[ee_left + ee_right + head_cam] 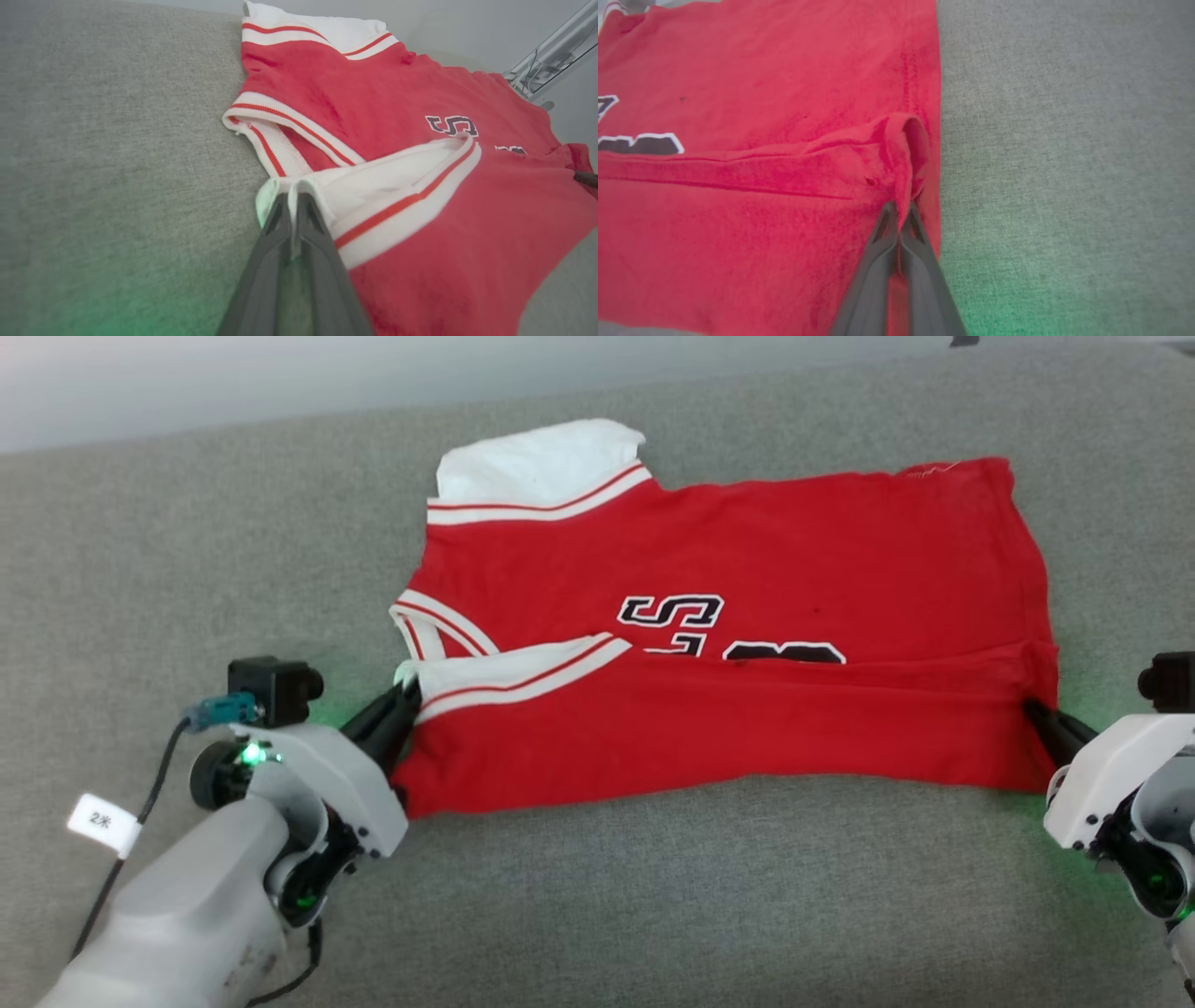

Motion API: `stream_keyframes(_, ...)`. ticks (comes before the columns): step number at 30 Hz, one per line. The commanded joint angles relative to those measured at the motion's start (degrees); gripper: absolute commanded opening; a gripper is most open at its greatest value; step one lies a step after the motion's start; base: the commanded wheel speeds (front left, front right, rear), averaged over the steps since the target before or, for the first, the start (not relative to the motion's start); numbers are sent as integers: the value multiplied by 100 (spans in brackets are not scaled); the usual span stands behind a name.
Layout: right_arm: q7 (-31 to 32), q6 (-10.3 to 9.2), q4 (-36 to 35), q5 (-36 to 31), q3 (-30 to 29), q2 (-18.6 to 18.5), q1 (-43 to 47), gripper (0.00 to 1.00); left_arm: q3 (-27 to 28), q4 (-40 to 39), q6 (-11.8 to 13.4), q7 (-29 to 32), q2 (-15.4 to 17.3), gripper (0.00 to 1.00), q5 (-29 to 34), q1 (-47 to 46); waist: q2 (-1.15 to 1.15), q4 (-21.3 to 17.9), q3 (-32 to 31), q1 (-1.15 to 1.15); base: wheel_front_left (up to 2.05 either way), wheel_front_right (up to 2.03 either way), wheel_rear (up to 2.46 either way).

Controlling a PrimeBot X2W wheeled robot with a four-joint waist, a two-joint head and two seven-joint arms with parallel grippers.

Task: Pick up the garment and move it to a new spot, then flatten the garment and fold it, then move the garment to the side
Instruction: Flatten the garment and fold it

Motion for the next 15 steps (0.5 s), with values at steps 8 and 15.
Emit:
stream_keyframes(8, -347, -6, 71, 148, 297, -116, 228, 100, -574, -234, 15, 197, 401, 100, -89, -90, 0, 38, -651, 0, 0, 0, 0)
stream_keyframes(15, -508, -6, -133, 302, 242, -276, 571, 100, -994, -674, 15, 1628, 787, 100, -420, -305, 0, 91, -996, 0, 0, 0, 0)
